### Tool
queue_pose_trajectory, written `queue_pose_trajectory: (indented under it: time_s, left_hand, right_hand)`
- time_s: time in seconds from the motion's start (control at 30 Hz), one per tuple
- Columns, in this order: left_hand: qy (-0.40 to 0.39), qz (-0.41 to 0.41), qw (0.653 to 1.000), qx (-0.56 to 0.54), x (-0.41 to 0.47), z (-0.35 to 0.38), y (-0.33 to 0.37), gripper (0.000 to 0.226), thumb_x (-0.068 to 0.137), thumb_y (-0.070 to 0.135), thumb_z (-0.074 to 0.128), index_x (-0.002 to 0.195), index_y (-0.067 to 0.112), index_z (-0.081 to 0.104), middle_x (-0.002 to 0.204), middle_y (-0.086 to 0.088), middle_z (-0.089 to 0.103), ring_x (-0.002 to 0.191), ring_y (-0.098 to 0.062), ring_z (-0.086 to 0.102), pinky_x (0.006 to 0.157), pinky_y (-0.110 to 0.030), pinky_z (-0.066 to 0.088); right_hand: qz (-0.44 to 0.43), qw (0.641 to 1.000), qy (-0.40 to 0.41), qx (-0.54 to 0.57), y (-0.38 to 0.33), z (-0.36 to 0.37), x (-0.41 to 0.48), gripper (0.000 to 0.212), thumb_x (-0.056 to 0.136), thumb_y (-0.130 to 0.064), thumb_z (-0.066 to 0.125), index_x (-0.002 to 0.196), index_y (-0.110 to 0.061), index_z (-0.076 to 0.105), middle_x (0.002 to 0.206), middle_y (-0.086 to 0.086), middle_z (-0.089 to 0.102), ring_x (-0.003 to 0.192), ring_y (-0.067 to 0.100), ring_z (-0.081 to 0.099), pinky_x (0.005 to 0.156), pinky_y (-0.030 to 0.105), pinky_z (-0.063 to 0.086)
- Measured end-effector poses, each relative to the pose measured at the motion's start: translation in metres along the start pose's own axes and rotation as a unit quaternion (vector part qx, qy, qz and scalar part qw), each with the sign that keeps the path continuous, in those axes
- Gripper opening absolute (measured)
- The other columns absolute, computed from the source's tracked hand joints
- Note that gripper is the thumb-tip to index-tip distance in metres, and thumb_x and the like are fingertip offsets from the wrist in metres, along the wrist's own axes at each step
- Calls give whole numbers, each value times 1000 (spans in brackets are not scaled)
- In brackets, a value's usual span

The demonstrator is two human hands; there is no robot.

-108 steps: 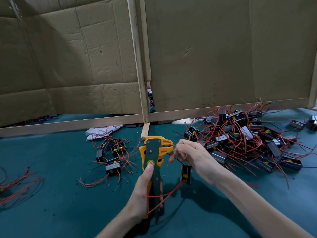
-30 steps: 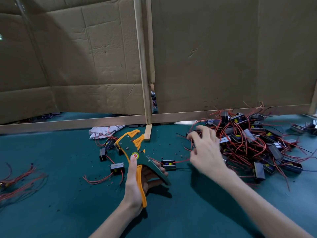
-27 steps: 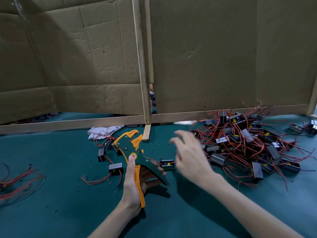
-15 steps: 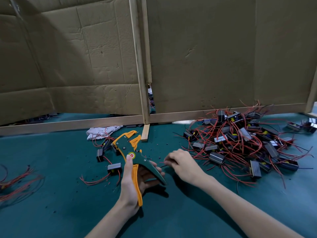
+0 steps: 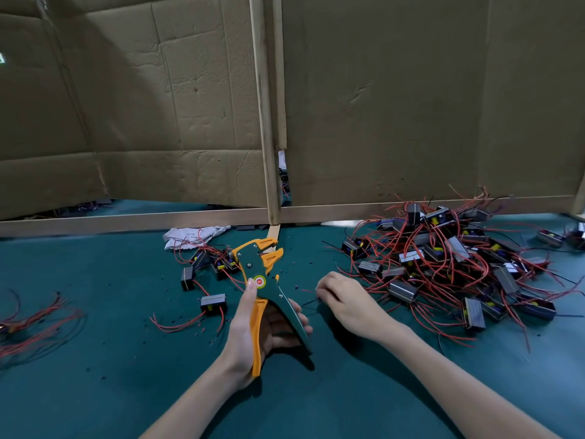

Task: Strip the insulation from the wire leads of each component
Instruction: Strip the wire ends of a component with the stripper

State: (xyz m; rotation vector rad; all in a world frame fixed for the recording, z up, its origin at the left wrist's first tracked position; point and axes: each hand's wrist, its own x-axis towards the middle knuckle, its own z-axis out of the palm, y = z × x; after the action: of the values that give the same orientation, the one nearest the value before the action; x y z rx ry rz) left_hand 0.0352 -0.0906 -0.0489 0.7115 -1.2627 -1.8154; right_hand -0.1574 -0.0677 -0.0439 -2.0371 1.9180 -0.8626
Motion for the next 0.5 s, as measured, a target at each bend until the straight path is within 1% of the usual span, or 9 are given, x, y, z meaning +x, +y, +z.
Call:
queue_pose_trajectory:
  time_s: [0.07,0.1,0.17,0.23,0.33,0.4,0.43,0.47,0.5]
  left_hand:
    - [-12,-9,1000,-6,1,-2,-1,83,79,72,33,83,-3,71,85,-29,65,82,-44,66,75,-48,54]
    - [-24,-15,999,-17,3,-3,-1,83,79,72,34,83,-3,71,84,-29,64,81,-43,66,75,-49,54]
    - [-51,-32,998,-30,4,-5,0,84,79,73,34,83,-3,70,83,-28,63,79,-41,66,76,-50,54]
    - [-85,-54,995,-18,4,-7,0,87,79,77,36,86,-3,69,85,-28,63,81,-41,65,75,-48,54]
    - [-122,-75,989,23,4,-10,-1,93,66,83,46,90,-4,70,89,-28,65,85,-43,66,74,-43,56]
    - [-84,-83,993,16,12,-4,4,91,55,83,61,80,-4,71,80,-24,69,78,-34,70,67,-34,57]
    - [-44,-93,995,13,17,1,5,85,58,81,61,76,-2,71,72,-21,69,70,-27,71,62,-30,57]
    - [-18,-93,995,10,18,0,2,79,73,77,48,74,1,70,66,-19,68,61,-22,71,56,-28,55]
    - [0,-89,996,-1,23,-1,-1,69,86,66,40,72,6,70,62,-17,67,54,-18,69,50,-25,54]
  right_hand:
    - [46,991,13,127,-6,-8,-3,21,98,-12,48,79,-9,58,84,4,65,79,11,58,73,24,43]
    - [67,972,10,225,-9,-12,-5,24,97,-9,47,74,-10,54,77,5,64,69,7,57,66,19,42]
    - [87,915,-2,394,-14,-21,-8,28,97,-4,44,69,-9,48,71,10,62,57,8,52,57,17,40]
    - [94,866,-4,490,-17,-30,-12,32,96,-4,41,65,-10,43,66,12,61,56,16,48,53,24,35]
    - [94,829,-4,551,-21,-39,-15,31,96,-7,38,65,-11,38,61,9,57,54,18,46,50,22,37]
    - [95,818,-10,567,-24,-43,-16,31,96,-8,37,66,-11,37,61,9,57,52,17,44,50,20,40]
    - [96,815,-12,571,-25,-43,-16,31,97,-9,36,66,-11,37,62,10,59,52,17,44,51,20,41]
    - [98,813,-13,573,-26,-43,-16,32,97,-9,36,65,-11,37,65,11,62,52,17,44,52,21,41]
    - [101,811,-13,575,-27,-43,-15,32,97,-10,35,66,-11,37,67,12,64,52,16,44,53,21,41]
